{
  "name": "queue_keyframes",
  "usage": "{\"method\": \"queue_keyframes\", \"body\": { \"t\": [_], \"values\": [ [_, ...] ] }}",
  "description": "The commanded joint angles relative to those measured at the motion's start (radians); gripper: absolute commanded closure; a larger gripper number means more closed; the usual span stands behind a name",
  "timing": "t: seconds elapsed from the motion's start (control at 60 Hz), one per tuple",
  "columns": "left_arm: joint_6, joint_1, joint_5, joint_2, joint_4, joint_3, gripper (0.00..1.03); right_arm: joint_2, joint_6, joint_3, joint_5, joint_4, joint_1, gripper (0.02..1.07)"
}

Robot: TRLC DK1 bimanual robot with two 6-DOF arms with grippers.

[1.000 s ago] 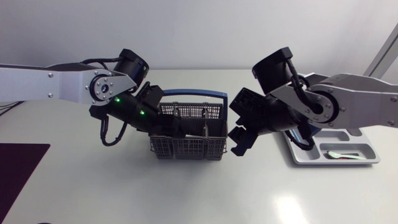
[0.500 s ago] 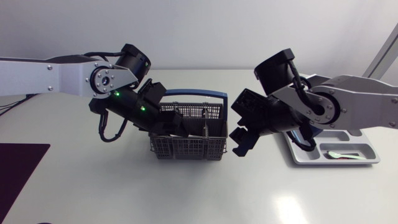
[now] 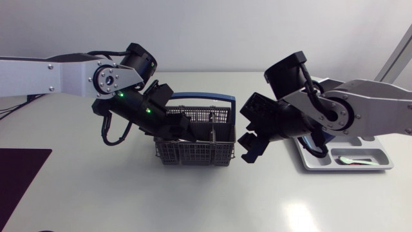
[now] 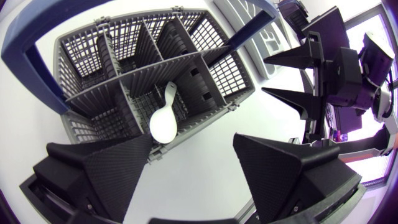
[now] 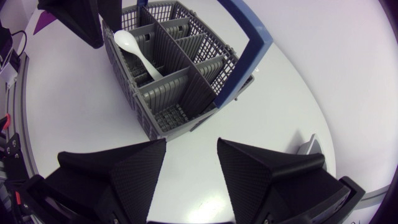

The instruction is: Unload the cutlery basket into the drawer organizer.

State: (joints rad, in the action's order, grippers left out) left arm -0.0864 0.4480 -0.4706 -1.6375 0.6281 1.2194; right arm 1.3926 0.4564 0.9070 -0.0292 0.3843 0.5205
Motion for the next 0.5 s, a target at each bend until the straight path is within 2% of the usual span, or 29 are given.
{"method": "queue_keyframes", "body": {
  "t": [0.0,0.083,0.217,0.383,0.483],
  "values": [
    [-0.019,0.015,-0.011,-0.03,0.01,0.035,0.12,-0.01,0.01,-0.034,-0.001,-0.01,-0.007,0.46],
    [-0.019,0.015,-0.011,-0.036,0.01,0.042,0.16,-0.01,0.011,-0.036,-0.001,-0.01,-0.007,0.46],
    [-0.019,0.015,-0.011,-0.05,0.007,0.042,0.17,-0.01,0.013,-0.039,-0.001,-0.01,-0.005,0.46],
    [-0.019,0.015,-0.011,-0.065,0.002,0.043,0.33,-0.007,0.013,-0.051,-0.001,-0.024,0.003,0.46],
    [-0.027,0.015,-0.011,-0.07,-0.013,0.042,0.5,-0.004,0.014,-0.056,-0.001,-0.027,0.003,0.46]
  ]
}}
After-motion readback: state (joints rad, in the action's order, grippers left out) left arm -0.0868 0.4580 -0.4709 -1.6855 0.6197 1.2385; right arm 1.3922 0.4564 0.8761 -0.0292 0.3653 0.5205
